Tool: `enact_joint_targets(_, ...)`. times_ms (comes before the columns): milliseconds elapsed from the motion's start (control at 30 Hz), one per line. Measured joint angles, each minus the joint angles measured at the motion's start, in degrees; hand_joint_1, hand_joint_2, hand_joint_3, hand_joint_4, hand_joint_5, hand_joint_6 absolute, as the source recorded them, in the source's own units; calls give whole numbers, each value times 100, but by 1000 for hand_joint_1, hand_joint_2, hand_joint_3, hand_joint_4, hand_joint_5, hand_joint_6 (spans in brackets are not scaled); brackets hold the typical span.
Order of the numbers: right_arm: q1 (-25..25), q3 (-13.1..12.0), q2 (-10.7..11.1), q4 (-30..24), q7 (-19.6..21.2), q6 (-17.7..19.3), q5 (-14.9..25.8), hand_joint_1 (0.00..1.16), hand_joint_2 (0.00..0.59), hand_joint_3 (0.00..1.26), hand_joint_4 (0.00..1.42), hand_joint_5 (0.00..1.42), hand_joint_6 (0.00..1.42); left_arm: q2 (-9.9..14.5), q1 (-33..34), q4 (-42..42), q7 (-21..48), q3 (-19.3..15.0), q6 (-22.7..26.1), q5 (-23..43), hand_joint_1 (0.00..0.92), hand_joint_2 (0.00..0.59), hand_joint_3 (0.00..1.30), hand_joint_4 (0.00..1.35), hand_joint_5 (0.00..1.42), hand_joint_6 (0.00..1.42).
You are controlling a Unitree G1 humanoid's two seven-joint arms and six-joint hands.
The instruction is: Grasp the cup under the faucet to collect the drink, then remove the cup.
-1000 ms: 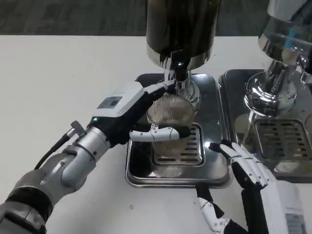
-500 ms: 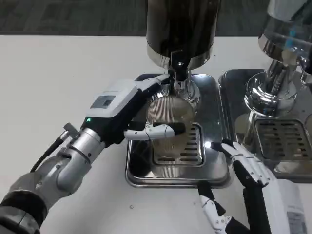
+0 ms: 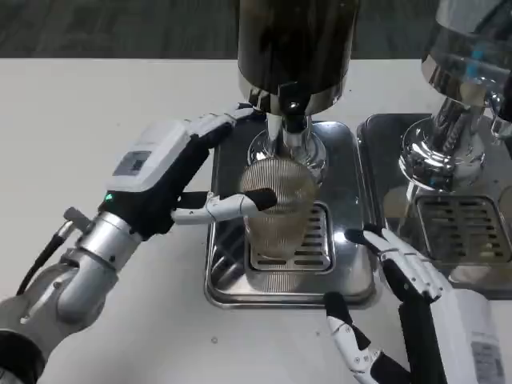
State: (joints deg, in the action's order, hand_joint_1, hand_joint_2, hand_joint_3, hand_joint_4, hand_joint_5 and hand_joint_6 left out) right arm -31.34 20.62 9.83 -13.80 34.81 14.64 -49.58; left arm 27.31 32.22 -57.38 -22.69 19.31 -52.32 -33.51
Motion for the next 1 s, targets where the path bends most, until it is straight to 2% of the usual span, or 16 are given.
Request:
enact_joint_targets(133,54,1,0,20,1,13,1,447,396,295,200,225,298,323,-354,404,76,-374,-392,377,4,102,209,150,214,205)
enact_joint_targets(300,95,1,-1,42,3,40,5,447,396,295,201,225,294,571,-592,667,497,-881,-863,1150,0,115,275,240,285,240)
enact_joint_targets(333,116,1,0,55,3,57,15,447,396,295,202,225,294,648,-600,752,728,-1054,-1039,1535,0,118,292,266,300,255)
enact_joint_targets(400,138,0,0,70,3,69,21,447,396,295,205,225,293,708,-596,834,1019,-1184,-1144,1951,0,120,336,313,343,276)
enact_joint_targets(500,174,0,0,111,3,89,31,447,396,298,208,225,292,712,-519,1015,2530,-1338,-1086,3600,0,117,378,372,391,310)
enact_joint_targets(600,191,1,-3,131,2,90,33,446,396,300,209,225,292,685,-373,1196,3771,-1443,-642,4703,0,112,424,405,421,321)
enact_joint_targets(767,226,0,-16,231,4,103,109,446,396,303,210,225,291,459,186,1345,6082,-1877,642,6154,0,108,436,420,440,317)
enact_joint_targets(867,252,1,-29,260,33,107,143,446,396,303,210,225,291,330,612,1335,7048,-2126,1408,6467,0,101,389,375,391,265)
enact_joint_targets(1000,263,4,-51,300,69,108,147,446,396,303,210,225,288,155,869,1267,7812,-2303,2332,6513,0,102,331,294,324,218)
